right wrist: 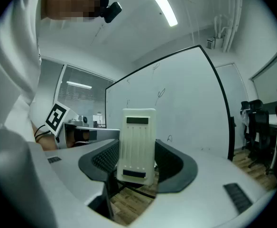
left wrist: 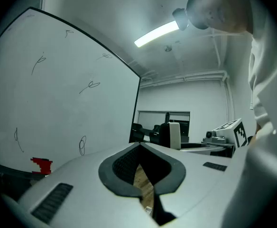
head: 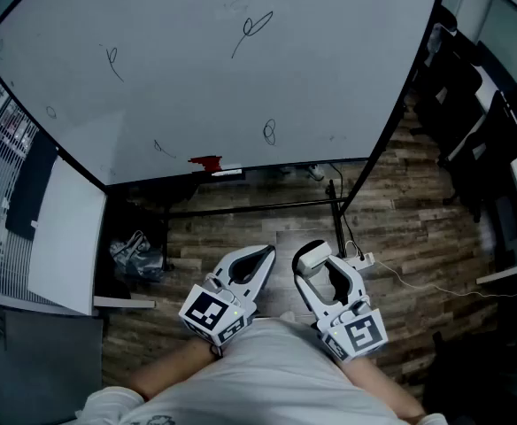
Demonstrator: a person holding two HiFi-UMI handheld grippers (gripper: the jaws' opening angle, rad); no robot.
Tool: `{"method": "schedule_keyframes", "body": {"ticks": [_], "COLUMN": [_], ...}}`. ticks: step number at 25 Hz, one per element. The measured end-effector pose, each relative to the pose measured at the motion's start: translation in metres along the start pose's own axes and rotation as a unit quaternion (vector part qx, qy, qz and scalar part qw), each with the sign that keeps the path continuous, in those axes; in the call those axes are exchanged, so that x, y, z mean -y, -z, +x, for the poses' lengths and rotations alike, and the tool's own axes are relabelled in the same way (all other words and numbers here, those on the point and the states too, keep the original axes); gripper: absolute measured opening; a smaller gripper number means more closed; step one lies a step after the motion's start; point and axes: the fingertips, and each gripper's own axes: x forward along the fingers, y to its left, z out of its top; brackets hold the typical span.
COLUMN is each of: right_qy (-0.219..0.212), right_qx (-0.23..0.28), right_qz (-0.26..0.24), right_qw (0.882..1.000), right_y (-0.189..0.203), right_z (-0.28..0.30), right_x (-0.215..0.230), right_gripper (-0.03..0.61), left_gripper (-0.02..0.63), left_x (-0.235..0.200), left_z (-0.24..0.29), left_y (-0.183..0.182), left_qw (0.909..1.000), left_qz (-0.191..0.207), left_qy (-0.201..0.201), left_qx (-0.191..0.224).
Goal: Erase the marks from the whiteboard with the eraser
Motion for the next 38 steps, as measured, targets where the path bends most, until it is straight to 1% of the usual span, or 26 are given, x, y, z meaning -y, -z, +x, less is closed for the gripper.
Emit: {"method": "schedule_keyframes", "body": {"ticks": [13,18,22,28,34,38], "right_qy": [-0.003,-0.01,-0.015,-0.013,0.009,0.023], "right_qx": [-0.001,0.007,0.004,-0.005,-0.017,-0.026], "right_qz": [0.002,0.019,0.028,0.033,0.035,0.049], "right_qw": [1.0,1.0,0.999,0.999,0.999,0.998], "right_y": [0.003,0.005,0.008,0.011,0.015,0.019], "right_z": [-0.001,0.006,0.016,0.042,0.077,0.11], "right_x": [0.008,0.007,0.004,-0.002,-0.004,-0.003], "right_gripper": [0.241,0.242,0.242,0.242,0.242,0.241], "left_gripper": [0.006,0.006,0.006,0.006,0.006,0.006], "left_x": [-0.002,-0.009,-0.019,-0.045,-0.08,-0.113], "left_z": [0.008,0.003,-0.001,-0.001,0.003,0.011], "left_y": [0.002,0.01,0.006,0.004,-0.002,-0.013], "left_qw": [0.9999,0.9998,0.9997,0.9996,0.9996,0.9993], "left_qz": [-0.006,-0.013,-0.014,-0.021,-0.025,-0.02], "left_qy": [-0.007,-0.01,-0.02,-0.014,0.01,0.032], "left_qx": [-0.005,-0.007,-0.008,-0.009,-0.01,-0.008]}}
